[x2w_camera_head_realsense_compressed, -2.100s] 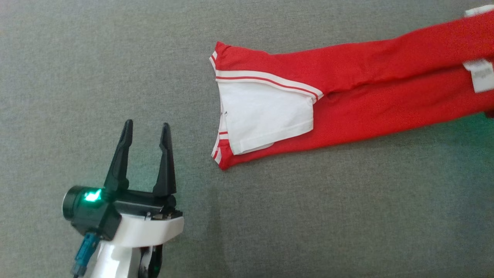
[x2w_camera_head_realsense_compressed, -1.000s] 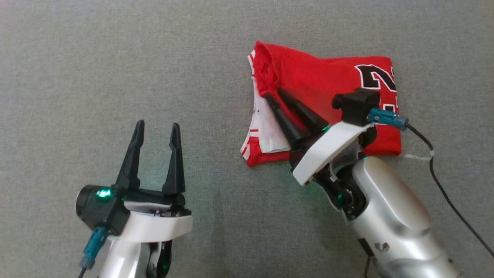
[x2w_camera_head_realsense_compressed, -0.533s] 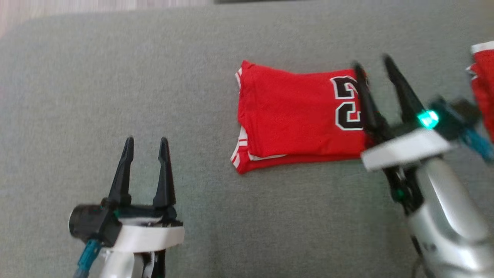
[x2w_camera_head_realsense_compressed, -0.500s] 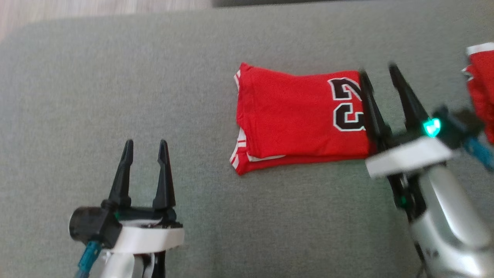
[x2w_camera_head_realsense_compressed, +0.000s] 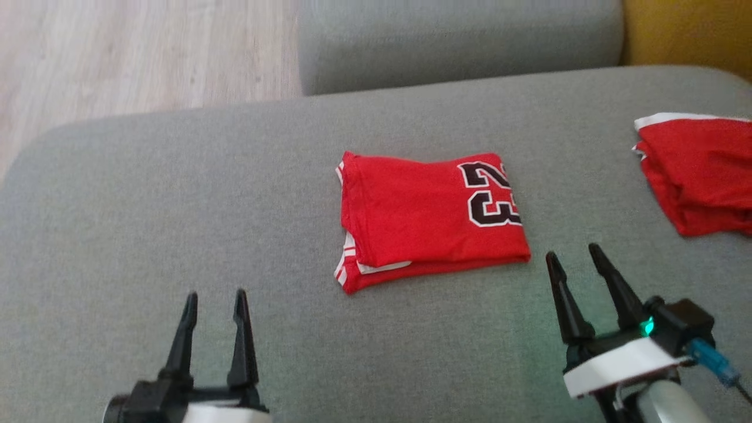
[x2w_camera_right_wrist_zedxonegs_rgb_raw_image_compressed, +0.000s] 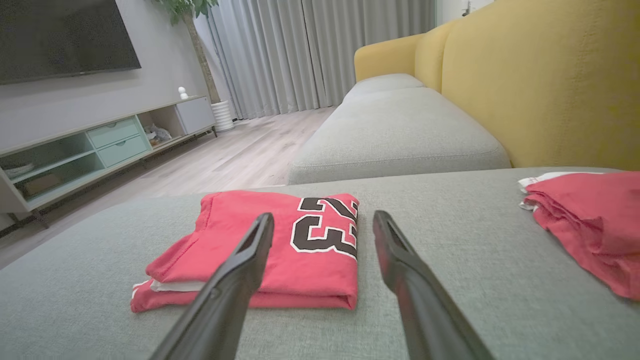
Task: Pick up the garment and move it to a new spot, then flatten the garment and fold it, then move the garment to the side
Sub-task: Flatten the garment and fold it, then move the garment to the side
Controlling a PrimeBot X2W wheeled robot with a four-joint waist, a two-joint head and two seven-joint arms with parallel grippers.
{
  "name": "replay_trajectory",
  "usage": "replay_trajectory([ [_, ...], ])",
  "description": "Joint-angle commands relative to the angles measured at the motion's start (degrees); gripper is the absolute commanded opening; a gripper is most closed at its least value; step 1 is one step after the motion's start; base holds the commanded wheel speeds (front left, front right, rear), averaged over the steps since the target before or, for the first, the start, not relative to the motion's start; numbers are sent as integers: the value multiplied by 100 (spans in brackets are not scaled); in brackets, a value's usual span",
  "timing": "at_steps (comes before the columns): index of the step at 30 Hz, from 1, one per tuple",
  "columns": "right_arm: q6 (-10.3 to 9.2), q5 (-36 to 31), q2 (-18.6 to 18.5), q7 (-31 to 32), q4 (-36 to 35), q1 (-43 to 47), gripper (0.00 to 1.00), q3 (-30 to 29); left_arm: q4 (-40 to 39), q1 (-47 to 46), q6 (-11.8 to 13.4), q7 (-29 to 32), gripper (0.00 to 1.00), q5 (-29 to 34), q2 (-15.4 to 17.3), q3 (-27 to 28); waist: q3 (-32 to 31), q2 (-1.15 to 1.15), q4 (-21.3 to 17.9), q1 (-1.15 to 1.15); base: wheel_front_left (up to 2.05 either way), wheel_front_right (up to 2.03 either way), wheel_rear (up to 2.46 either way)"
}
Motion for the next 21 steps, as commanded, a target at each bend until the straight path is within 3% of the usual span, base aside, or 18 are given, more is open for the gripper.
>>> replay_trajectory([
  [1, 39, -66, -10, -61, -189, -109, 100, 64, -135, -55, 22, -29, 100, 31, -9, 196, -147, 0, -38, 2, 0, 0, 0],
  [21, 39, -327, 167, -62, -205, 88, 100, -173, -86, 109, -88, -29, 100, 110, -9, 153, -172, 0, 69, 2, 0, 0, 0],
])
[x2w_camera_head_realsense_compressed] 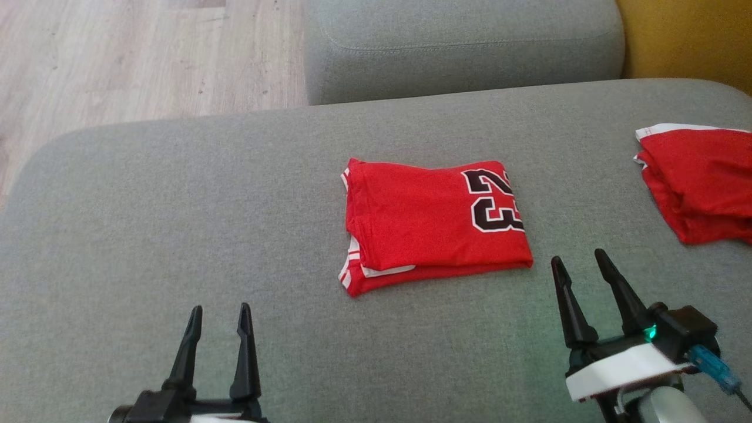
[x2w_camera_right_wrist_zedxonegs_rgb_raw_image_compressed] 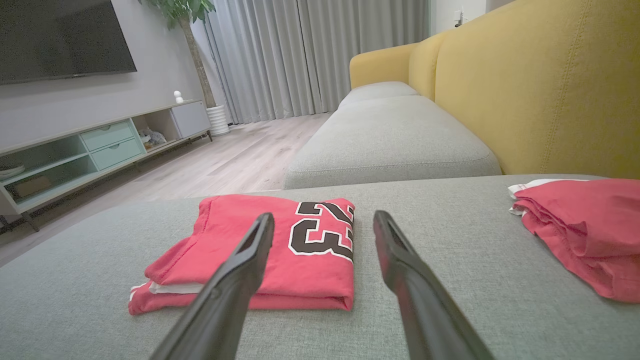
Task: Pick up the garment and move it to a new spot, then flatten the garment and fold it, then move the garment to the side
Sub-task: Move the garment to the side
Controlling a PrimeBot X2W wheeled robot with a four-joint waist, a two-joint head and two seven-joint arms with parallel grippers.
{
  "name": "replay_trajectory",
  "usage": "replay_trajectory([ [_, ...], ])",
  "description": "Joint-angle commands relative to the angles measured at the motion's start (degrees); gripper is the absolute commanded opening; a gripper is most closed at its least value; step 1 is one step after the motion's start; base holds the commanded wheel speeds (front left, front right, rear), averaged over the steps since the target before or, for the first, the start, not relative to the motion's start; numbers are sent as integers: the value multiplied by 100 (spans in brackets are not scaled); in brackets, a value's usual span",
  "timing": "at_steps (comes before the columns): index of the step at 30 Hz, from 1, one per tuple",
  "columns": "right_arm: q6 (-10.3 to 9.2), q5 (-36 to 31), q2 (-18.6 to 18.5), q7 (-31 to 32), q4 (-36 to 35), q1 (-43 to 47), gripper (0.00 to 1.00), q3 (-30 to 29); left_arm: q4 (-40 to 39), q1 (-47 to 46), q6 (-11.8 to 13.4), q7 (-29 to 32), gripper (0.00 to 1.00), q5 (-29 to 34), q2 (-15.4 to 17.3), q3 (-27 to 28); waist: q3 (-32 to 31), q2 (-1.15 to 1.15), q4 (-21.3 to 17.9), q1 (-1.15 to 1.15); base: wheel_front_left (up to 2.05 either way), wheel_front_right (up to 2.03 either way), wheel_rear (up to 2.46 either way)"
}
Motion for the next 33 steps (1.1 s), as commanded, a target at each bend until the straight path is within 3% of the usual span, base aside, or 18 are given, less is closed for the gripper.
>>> replay_trajectory([
  [1, 39, -66, -13, -62, -161, -109, 100, 70, -160, -144, -26, -29, 100, 54, -14, 153, -12, 0, 13, 0, 0, 0, 0],
  [26, 39, -146, 50, -62, -4, -258, 100, -15, -300, -228, -32, -29, 100, 102, -14, 146, 223, 0, 13, 0, 0, 0, 0],
  [33, 39, 91, 36, -62, 772, -1140, 100, 121, -480, -535, -14, -29, 100, 133, -14, 114, 806, 0, 5, 0, 0, 0, 0],
])
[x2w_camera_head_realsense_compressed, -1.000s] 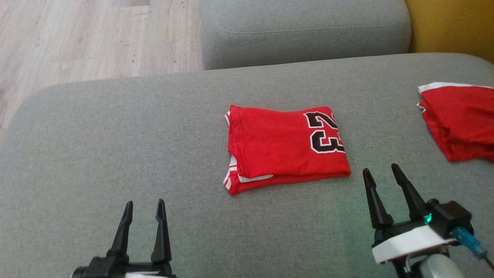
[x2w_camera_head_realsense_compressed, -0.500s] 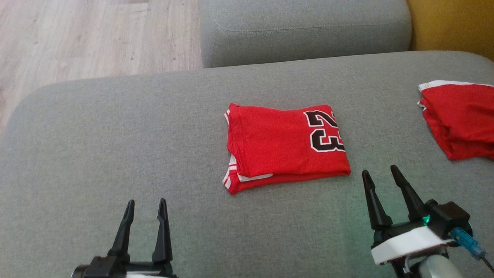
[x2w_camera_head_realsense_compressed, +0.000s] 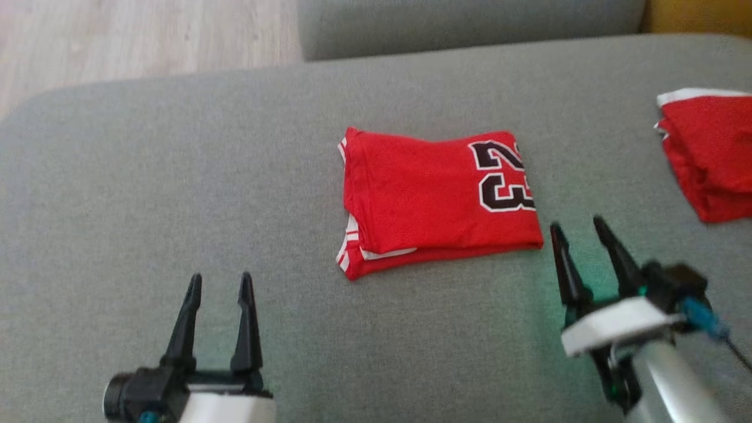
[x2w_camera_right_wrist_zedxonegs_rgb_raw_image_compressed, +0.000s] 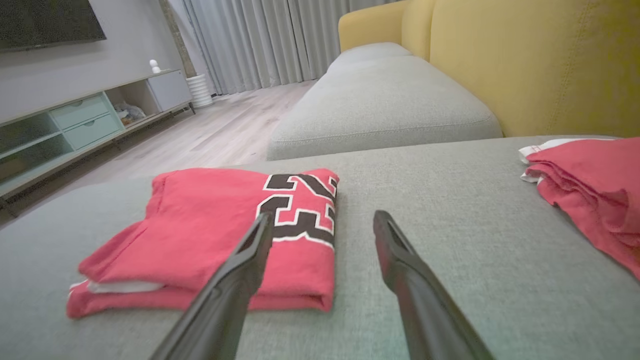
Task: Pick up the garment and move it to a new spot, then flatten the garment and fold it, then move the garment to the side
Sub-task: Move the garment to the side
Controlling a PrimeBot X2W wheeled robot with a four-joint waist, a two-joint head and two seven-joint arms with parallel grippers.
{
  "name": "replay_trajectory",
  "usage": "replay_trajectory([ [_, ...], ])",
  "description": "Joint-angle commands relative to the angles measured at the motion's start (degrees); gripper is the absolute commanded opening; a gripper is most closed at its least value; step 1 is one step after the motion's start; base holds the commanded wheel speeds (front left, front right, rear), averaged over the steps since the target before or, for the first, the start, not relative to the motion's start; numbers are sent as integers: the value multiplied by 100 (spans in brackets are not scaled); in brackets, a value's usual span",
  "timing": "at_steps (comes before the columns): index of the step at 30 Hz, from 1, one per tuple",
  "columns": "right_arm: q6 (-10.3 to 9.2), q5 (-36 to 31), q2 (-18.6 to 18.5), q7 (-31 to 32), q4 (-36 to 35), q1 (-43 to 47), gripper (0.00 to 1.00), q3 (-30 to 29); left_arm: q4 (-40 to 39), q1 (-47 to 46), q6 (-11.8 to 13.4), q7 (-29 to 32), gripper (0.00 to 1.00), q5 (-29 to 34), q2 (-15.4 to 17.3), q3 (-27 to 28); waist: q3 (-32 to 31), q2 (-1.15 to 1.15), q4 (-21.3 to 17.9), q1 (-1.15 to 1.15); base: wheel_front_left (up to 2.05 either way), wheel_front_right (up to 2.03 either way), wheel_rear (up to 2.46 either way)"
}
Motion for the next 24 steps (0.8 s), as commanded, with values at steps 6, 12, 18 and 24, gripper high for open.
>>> replay_trajectory([
  [6, 40, 507, -124, 301, 1038, -1367, 100, 304, -241, -520, 36, -30, 100, 41, -13, 11, 557, 0, 112, -1, 0, 0, 0],
  [12, 40, 736, -145, 676, 1950, -2167, 100, 424, -217, -709, 49, -30, 100, 2, -13, -73, 813, 0, 243, -1, 0, 0, 0],
  [18, 40, 891, -32, 814, 2558, -2529, 73, 725, -173, -819, 55, -30, 100, -17, -13, -103, 929, 0, 300, -1, 0, 0, 0],
  [24, 40, 853, -82, 568, 2924, -2803, 0, 972, -183, -914, 99, -30, 100, -40, -13, -85, 1050, 0, 259, -1, 0, 0, 0],
])
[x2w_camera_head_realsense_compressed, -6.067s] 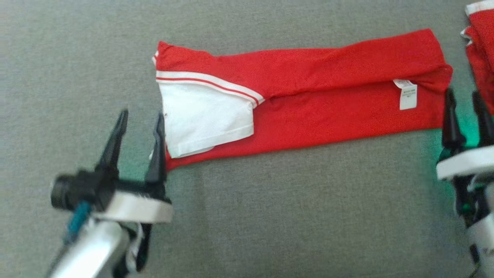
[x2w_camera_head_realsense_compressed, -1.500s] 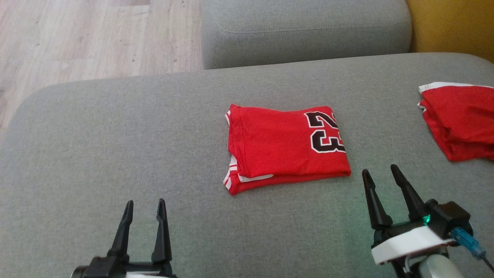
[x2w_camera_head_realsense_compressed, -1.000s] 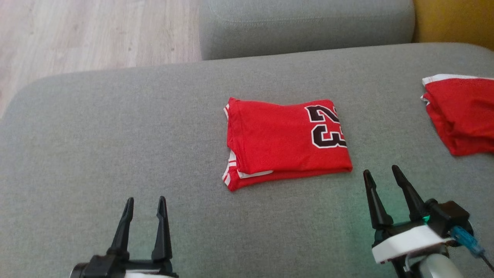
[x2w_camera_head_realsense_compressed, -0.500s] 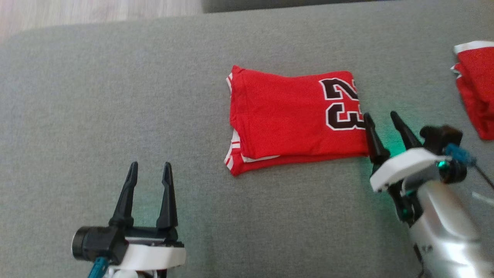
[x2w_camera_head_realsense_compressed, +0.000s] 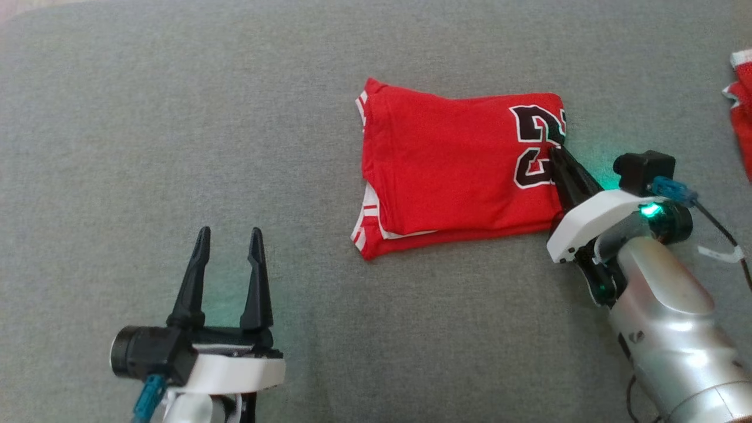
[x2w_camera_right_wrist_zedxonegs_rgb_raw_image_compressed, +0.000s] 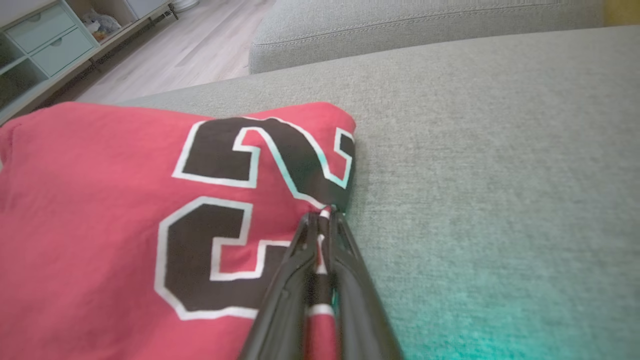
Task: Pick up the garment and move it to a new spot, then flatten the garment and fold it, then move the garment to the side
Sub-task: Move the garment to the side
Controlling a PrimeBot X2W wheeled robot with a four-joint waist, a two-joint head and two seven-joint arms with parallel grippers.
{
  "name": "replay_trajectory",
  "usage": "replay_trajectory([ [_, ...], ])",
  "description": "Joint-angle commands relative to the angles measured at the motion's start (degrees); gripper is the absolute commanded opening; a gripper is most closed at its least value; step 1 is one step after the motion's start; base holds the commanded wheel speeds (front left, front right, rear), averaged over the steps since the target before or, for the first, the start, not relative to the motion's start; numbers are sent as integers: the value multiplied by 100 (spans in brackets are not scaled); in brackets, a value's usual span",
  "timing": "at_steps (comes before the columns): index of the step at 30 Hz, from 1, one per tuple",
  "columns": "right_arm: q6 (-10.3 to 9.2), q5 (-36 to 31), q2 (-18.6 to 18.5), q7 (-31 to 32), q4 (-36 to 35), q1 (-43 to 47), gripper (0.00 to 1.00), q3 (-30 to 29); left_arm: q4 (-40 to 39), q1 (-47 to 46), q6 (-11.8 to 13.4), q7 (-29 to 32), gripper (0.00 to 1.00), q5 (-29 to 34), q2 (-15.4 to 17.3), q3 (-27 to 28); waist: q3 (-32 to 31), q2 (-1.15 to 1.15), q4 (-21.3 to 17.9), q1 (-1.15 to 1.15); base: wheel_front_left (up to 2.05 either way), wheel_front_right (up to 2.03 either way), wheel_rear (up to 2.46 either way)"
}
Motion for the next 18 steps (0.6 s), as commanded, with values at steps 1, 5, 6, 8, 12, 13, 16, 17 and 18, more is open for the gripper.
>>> replay_trajectory([
  [1, 39, -38, -50, -75, -26, -45, 0, 110, -185, -175, 45, -30, 100, -57, -7, 171, 36, 0, -57, 0, 0, 0, 0],
  [5, 39, -232, -342, -245, -53, -296, 0, 119, -219, -186, 30, -30, 100, -31, -7, 219, 143, 0, -267, 0, 0, 0, 0],
  [6, 39, -280, -432, -260, -71, -362, 0, 101, -235, -193, 28, -30, 100, -22, -7, 238, 177, 0, -338, 0, 0, 0, 0],
  [8, 39, -399, -662, -225, -103, -488, 0, 80, -255, -217, 13, -30, 100, -6, -7, 263, 260, 0, -478, 0, 0, 0, 0],
  [12, 39, -644, -1278, -96, -224, -713, 0, -40, -274, -324, -41, -30, 100, 62, -7, 310, 462, 0, -725, 0, 0, 0, 0],
  [13, 39, -701, -1438, -55, -272, -760, 0, -87, -278, -357, -56, -30, 100, 84, -7, 334, 517, 0, -777, 0, 0, 0, 0],
  [16, 39, -841, -1923, 38, -465, -911, 0, -267, -283, -466, -114, -30, 100, 158, -7, 408, 707, 0, -915, 0, 0, 0, 0],
  [17, 39, -888, -2075, 70, -535, -964, 0, -337, -285, -506, -136, -30, 100, 184, -7, 431, 775, 0, -957, 0, 0, 0, 0],
  [18, 39, -930, -2221, 86, -609, -1020, 0, -420, -288, -547, -157, -30, 100, 210, -7, 451, 844, 0, -993, 0, 0, 0, 0],
])
